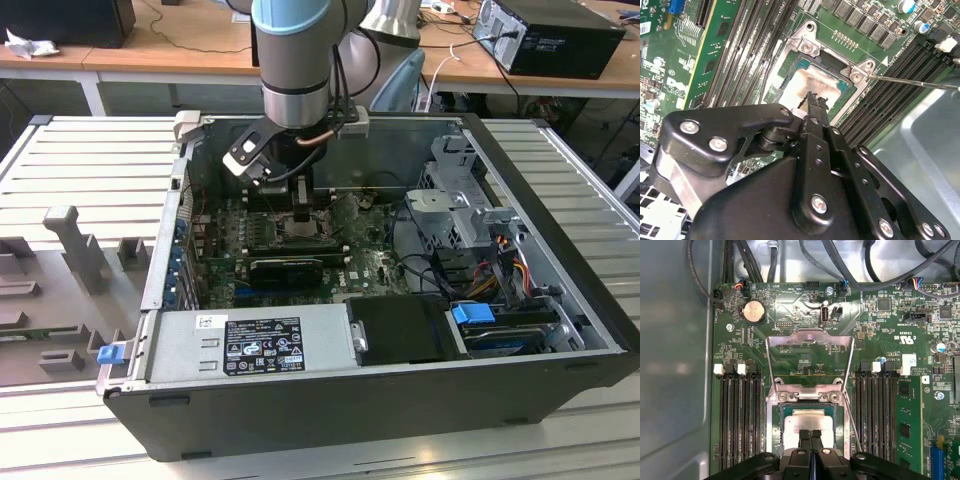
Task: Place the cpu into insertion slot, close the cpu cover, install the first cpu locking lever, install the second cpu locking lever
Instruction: 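Place the cpu into insertion slot, then close the cpu cover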
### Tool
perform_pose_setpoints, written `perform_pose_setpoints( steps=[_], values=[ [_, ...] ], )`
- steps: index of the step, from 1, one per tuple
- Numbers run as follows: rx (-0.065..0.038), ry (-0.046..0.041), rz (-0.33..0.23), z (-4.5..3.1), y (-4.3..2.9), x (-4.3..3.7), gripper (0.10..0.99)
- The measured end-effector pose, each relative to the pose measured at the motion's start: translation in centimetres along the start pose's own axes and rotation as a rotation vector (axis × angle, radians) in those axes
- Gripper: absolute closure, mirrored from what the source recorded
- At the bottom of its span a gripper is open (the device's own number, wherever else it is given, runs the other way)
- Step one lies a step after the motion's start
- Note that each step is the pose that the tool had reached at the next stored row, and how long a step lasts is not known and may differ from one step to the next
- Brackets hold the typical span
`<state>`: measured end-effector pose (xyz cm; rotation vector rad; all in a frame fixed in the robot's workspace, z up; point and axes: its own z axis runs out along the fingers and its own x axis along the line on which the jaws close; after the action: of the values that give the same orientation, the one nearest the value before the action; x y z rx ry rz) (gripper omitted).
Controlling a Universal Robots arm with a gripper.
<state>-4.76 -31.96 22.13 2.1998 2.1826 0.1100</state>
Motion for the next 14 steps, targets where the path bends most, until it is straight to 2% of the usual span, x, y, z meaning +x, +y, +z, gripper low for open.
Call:
perform_pose_setpoints(
  steps=[3, 10, 12, 14],
  values=[
    [0.000, 0.0003, 0.000, -0.13, 0.02, 0.01, 0.980],
    [0.004, -0.0001, 0.000, -0.05, 1.16, -0.12, 0.980],
    [0.004, -0.0005, 0.000, -0.08, 1.29, -0.12, 0.980],
    [0.004, 0.0000, 0.000, -0.58, 1.40, -0.10, 0.980]
  ],
)
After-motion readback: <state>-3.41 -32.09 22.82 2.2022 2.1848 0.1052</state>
